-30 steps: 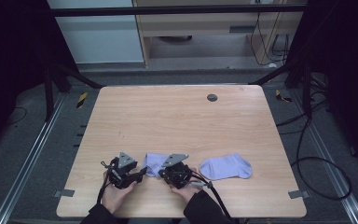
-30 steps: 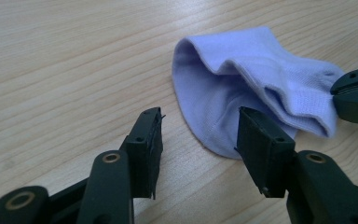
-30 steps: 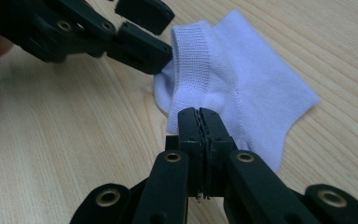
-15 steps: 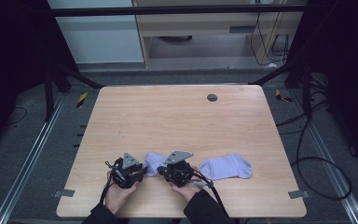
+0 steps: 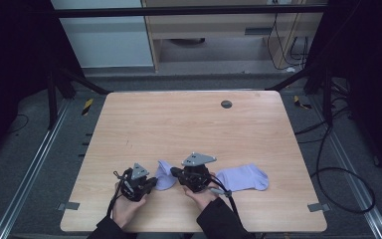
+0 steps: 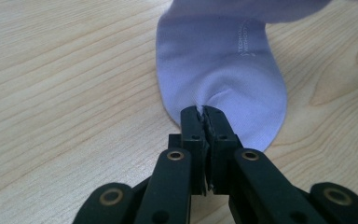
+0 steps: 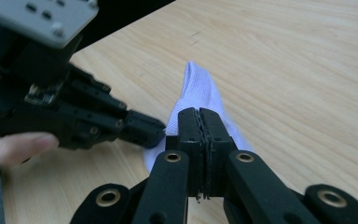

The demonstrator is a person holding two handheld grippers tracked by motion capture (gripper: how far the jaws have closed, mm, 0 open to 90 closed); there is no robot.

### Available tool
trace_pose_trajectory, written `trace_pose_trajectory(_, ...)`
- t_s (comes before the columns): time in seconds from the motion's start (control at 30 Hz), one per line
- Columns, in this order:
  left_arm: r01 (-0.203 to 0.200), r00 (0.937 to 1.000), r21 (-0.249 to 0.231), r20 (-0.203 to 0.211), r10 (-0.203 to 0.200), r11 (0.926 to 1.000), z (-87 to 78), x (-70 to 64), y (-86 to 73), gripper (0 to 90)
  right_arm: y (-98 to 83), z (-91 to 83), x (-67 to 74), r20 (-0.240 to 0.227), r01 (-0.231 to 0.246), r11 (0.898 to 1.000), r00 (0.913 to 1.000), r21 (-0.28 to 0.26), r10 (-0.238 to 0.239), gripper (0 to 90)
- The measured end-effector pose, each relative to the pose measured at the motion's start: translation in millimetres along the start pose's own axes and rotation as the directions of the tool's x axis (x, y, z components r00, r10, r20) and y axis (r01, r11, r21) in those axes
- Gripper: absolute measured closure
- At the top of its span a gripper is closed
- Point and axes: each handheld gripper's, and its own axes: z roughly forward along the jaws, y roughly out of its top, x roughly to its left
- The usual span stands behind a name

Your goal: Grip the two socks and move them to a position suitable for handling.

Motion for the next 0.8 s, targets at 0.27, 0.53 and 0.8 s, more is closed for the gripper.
trace_pose_trajectory(0.27,-0.010,0.9999,-0.003,0.008,0.010,0.9999,-4.3,-0.3,1.9,87.6,6.0,-5.3,-14.2,0.054,-0.065,0.998,0.9964,-0.017,0.065,88.9)
trace_pose_trajectory(0.53,-0.038,0.9993,0.003,0.003,0.038,0.9993,-6.7,-0.6,3.6,87.7,0.5,-0.5,-32.8,0.141,-0.147,0.989,0.9792,-0.004,0.146,88.7)
trace_pose_trajectory(0.8,-0.038,0.9992,0.004,-0.015,0.038,0.9993,-4.4,0.3,2.1,87.4,-11.0,6.5,-45.0,0.252,-0.141,0.989,0.9595,0.044,0.126,87.2)
